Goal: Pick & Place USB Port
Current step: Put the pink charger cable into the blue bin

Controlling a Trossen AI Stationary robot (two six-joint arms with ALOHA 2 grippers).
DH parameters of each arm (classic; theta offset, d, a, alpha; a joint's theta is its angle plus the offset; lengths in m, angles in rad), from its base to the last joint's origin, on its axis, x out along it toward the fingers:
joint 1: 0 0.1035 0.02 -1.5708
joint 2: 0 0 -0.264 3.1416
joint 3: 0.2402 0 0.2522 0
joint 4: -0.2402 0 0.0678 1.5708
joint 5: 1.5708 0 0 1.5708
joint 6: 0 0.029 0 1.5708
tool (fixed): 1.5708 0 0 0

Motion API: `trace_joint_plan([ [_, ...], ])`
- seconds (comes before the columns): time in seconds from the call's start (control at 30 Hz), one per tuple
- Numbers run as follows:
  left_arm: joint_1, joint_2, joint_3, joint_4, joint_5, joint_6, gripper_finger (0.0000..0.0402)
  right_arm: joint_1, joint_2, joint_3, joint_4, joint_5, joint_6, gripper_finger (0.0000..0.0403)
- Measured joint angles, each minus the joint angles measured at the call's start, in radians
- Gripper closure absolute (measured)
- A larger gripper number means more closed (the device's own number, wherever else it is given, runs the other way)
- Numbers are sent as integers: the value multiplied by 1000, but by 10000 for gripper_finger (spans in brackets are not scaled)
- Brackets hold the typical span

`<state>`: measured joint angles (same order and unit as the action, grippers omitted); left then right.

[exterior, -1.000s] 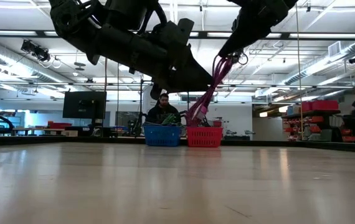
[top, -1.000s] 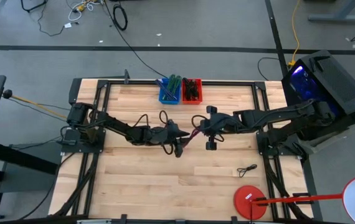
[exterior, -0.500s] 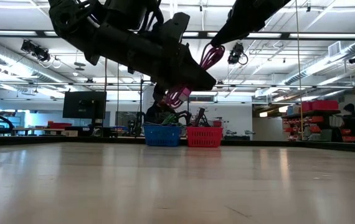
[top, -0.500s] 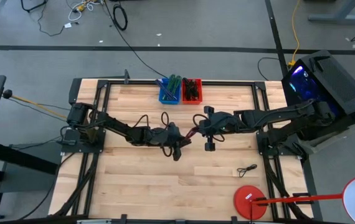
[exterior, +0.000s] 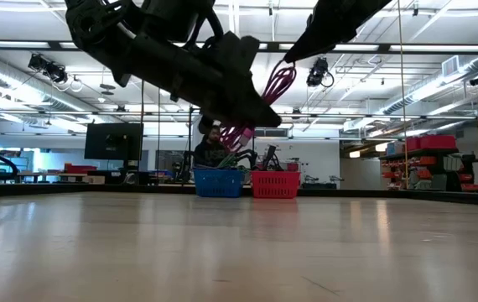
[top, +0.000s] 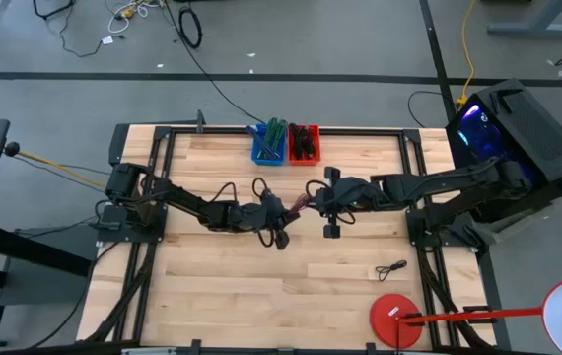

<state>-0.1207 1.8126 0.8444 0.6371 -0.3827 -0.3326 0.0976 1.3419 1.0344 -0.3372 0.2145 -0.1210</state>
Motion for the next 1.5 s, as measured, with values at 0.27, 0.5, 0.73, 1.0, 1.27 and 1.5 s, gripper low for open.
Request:
trace_joint_plan([
  [0.27,7,-9,0,-26,-43,-1,384,-43,-75,0,-61,208,-22,307],
  [0.5,47,-22,0,-50,-117,11,384,-71,-195,-3,-183,190,121,268],
  [0.73,215,-112,0,-74,-68,102,384,1,-204,-193,-44,22,263,269],
  [1.0,450,-152,0,-113,113,82,385,130,-167,-512,484,-51,407,284],
  [1.27,594,-145,0,-170,150,-41,385,232,-112,-645,802,-36,454,297],
  [1.5,607,-101,0,-148,74,-76,385,246,-88,-642,874,14,396,307],
])
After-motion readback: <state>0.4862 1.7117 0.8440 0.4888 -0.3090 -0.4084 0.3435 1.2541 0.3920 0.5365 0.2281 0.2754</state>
